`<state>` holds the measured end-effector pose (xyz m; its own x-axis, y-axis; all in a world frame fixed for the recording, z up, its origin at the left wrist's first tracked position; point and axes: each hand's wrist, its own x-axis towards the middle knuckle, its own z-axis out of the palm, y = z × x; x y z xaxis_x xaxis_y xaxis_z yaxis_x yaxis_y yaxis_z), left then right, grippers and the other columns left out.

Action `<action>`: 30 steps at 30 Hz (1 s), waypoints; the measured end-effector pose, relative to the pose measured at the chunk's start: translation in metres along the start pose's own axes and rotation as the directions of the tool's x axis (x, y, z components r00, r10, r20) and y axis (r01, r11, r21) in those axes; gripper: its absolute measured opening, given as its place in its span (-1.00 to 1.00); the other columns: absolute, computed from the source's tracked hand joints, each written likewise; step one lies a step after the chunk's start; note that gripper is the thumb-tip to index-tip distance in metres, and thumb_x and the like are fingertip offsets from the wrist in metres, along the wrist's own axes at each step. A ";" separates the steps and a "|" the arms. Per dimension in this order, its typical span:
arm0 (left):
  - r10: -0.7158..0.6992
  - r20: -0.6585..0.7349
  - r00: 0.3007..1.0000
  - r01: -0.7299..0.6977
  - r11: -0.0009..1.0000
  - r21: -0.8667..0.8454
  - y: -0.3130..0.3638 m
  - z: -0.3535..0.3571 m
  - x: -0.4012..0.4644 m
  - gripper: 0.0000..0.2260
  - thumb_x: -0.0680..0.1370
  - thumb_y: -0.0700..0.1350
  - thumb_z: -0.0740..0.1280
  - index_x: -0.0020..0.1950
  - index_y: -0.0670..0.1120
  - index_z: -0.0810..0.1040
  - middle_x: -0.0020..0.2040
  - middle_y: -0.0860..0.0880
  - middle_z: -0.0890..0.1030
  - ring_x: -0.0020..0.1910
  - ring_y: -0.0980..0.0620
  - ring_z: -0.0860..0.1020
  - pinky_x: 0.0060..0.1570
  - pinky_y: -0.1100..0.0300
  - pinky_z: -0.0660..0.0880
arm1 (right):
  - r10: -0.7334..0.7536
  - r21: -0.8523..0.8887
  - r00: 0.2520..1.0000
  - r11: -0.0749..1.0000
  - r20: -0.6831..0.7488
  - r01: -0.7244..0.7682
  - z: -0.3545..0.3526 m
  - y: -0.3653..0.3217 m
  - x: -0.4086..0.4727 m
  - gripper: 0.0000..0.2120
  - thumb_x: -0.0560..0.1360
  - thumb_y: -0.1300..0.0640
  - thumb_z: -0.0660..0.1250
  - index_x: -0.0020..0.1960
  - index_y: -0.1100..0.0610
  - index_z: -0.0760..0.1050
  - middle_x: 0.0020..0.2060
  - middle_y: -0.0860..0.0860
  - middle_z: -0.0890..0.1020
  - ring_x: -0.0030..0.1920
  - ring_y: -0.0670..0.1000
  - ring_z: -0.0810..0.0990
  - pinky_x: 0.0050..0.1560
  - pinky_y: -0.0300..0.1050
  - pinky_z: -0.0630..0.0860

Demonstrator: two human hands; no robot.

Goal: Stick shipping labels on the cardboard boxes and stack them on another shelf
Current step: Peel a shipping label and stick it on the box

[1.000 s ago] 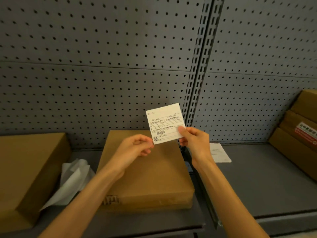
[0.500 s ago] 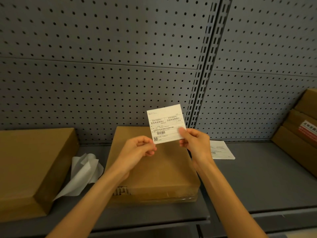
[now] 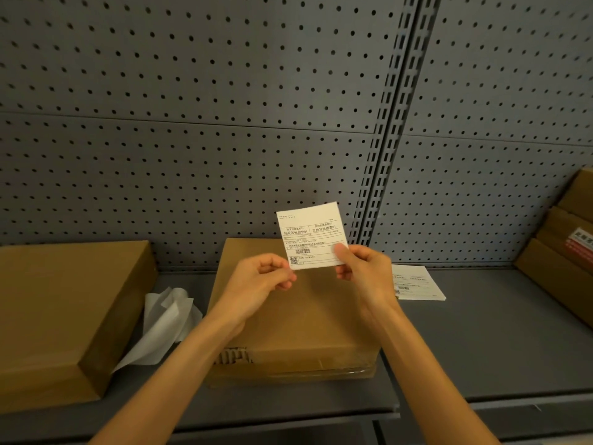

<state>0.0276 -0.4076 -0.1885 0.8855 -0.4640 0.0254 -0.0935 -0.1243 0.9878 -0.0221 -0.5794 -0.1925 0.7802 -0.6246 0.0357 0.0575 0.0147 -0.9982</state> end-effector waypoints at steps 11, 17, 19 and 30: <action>0.046 -0.027 0.999 -0.046 0.999 0.007 0.000 -0.003 0.000 -0.92 0.52 -0.22 0.35 -0.09 -0.11 0.64 -0.20 -0.03 0.67 -0.24 0.15 0.59 -0.23 0.41 0.49 | 0.008 -0.063 1.000 0.998 -0.002 -0.008 0.007 0.011 0.003 -0.93 0.50 0.18 0.38 -0.13 0.12 0.63 -0.27 0.03 0.66 -0.38 -0.10 0.52 -0.35 -0.31 0.50; 0.057 -0.038 0.998 -0.056 0.998 0.009 0.000 0.000 0.000 -0.90 0.52 -0.23 0.33 -0.11 -0.11 0.63 -0.21 -0.02 0.67 -0.27 0.18 0.60 -0.24 0.43 0.49 | -0.049 -0.223 0.999 0.973 0.022 0.053 0.007 0.019 0.006 -0.93 0.50 0.14 0.38 -0.11 0.12 0.63 -0.27 0.01 0.67 -0.37 -0.11 0.53 -0.34 -0.34 0.48; 0.054 -0.041 0.998 -0.053 0.998 0.026 -0.001 0.001 0.000 -0.90 0.52 -0.24 0.33 -0.12 -0.11 0.63 -0.22 -0.01 0.66 -0.29 0.21 0.59 -0.25 0.45 0.48 | -0.084 -0.303 0.996 0.949 0.032 0.090 0.006 0.023 0.008 -0.91 0.50 0.10 0.39 -0.08 0.11 0.63 -0.26 -0.01 0.66 -0.32 -0.09 0.56 -0.29 -0.32 0.49; 0.064 -0.038 0.997 -0.057 0.987 0.148 -0.012 0.003 0.005 -0.88 0.47 -0.34 0.35 -0.21 -0.16 0.60 -0.25 -0.04 0.64 -0.26 0.12 0.56 -0.19 0.43 0.49 | -0.329 -0.561 0.915 0.723 0.232 0.402 0.003 0.011 0.002 -0.79 0.46 0.11 0.43 0.08 0.14 0.61 -0.13 -0.04 0.63 -0.16 -0.20 0.55 -0.18 -0.48 0.45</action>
<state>0.0322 -0.4111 -0.2009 0.8945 -0.4370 0.0940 -0.2104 -0.2261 0.9511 -0.0181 -0.5778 -0.2030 0.8398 -0.3954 0.3721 0.0058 -0.6787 -0.7344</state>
